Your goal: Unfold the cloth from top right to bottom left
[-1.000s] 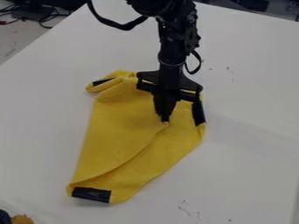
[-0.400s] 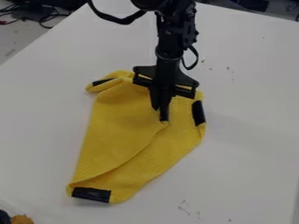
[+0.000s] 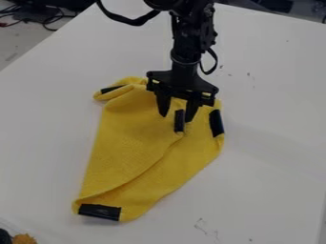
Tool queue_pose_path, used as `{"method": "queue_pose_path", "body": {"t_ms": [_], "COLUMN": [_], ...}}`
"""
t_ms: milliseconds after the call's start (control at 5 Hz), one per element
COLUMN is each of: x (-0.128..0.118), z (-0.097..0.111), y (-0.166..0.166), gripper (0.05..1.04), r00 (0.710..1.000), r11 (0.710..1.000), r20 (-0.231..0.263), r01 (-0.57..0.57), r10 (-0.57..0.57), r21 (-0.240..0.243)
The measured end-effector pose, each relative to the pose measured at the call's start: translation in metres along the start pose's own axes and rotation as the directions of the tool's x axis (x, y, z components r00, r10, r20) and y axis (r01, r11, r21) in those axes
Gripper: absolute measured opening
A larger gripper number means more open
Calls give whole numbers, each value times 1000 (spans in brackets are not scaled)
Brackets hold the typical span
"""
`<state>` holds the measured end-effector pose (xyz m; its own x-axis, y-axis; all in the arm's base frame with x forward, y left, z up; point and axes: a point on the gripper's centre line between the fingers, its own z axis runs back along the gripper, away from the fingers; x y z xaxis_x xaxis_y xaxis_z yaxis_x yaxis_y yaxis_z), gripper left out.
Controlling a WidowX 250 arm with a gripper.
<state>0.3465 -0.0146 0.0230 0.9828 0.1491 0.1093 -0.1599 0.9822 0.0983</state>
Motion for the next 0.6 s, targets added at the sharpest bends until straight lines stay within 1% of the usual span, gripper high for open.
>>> {"method": "queue_pose_path", "body": {"t_ms": [200, 400, 600], "x": [-2, -2, -2], "z": [-2, -3, -5], "y": [0, -2, -3], "gripper": [999, 1004, 945], "r00": [1000, 1000, 1000], "r11": [1000, 1000, 999], "r20": [-1, 3, 11], "r01": [-12, -10, -6], "r10": [12, 10, 7], "r21": [-6, -19, -39]}}
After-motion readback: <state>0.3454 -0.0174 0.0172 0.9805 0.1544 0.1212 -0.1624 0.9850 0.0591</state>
